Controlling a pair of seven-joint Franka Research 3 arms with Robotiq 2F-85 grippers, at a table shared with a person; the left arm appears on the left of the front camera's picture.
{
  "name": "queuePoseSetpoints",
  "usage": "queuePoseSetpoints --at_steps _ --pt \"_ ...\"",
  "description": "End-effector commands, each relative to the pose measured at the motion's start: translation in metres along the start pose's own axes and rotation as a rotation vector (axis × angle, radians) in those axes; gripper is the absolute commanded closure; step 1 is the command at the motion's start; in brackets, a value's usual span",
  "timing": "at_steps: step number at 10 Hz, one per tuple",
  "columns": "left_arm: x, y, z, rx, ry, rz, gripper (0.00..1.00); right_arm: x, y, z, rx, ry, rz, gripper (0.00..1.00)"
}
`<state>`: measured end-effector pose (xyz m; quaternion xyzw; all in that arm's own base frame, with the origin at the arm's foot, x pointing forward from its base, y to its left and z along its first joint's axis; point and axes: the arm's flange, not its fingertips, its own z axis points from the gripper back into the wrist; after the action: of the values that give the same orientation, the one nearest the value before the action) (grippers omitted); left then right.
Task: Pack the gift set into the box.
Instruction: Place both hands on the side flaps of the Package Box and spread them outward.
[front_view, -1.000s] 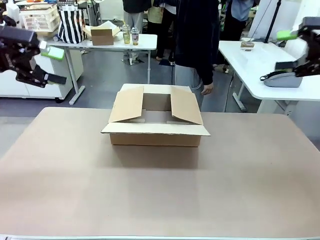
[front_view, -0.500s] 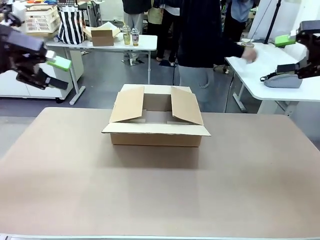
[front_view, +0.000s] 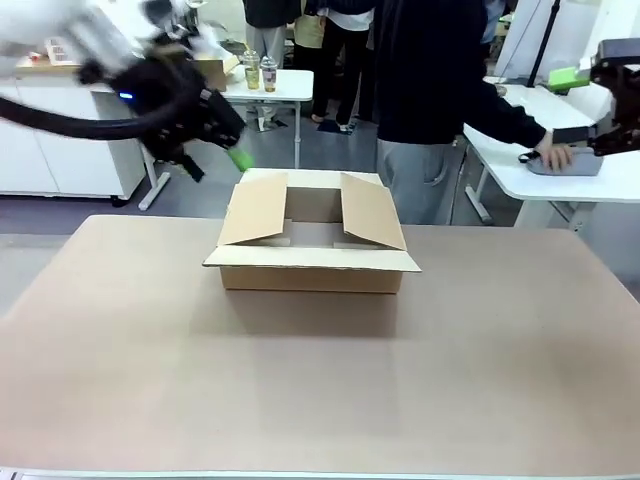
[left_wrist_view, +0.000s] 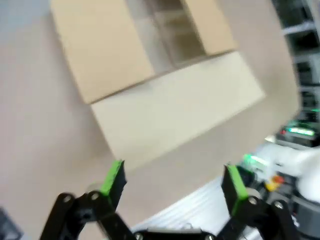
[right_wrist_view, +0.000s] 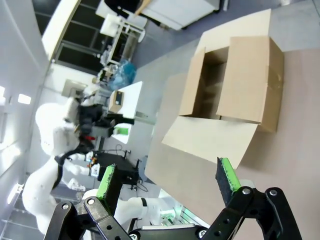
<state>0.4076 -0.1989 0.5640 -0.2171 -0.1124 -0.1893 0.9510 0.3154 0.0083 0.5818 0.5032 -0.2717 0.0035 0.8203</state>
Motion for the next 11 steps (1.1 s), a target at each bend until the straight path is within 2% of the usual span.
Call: queuePoseSetpoints --at_steps 1,2,3,4,6,7,8,10,11 --pt "0.045 0.001 -0.014 0.131 0.088 0.077 0.0 0.003 -0.001 -0.004 0.026 -0.008 0.027 0.0" --pt "0.054 -0.001 -0.027 0.244 0.01 0.125 0.0 0.003 -0.001 -0.004 0.026 -0.008 0.027 0.0" --pt "0.05 -0.004 -0.029 0.153 -0.055 0.132 0.0 0.003 -0.001 -0.004 0.026 -0.008 0.027 0.0" --pt "0.044 0.011 -0.031 0.162 0.039 0.065 0.0 0.003 -0.001 -0.004 0.026 -0.008 0.027 0.0" --pt "0.054 0.005 -0.039 0.171 0.006 0.097 0.0 0.003 -0.001 -0.004 0.026 -0.008 0.027 0.0" --pt "0.026 0.002 -0.02 0.246 -0.222 0.351 0.0 0.003 -0.001 -0.004 0.026 -0.008 0.027 0.0" --pt "0.034 -0.003 -0.029 0.289 -0.316 0.542 0.0 0.003 -0.001 -0.004 0.026 -0.008 0.027 0.0" --pt "0.078 -0.018 -0.064 0.337 -0.293 0.64 0.0 0.003 -0.001 -0.004 0.026 -0.008 0.027 0.0" --pt "0.099 -0.024 -0.082 0.373 -0.248 0.622 0.0 0.003 -0.001 -0.004 0.026 -0.008 0.027 0.0"
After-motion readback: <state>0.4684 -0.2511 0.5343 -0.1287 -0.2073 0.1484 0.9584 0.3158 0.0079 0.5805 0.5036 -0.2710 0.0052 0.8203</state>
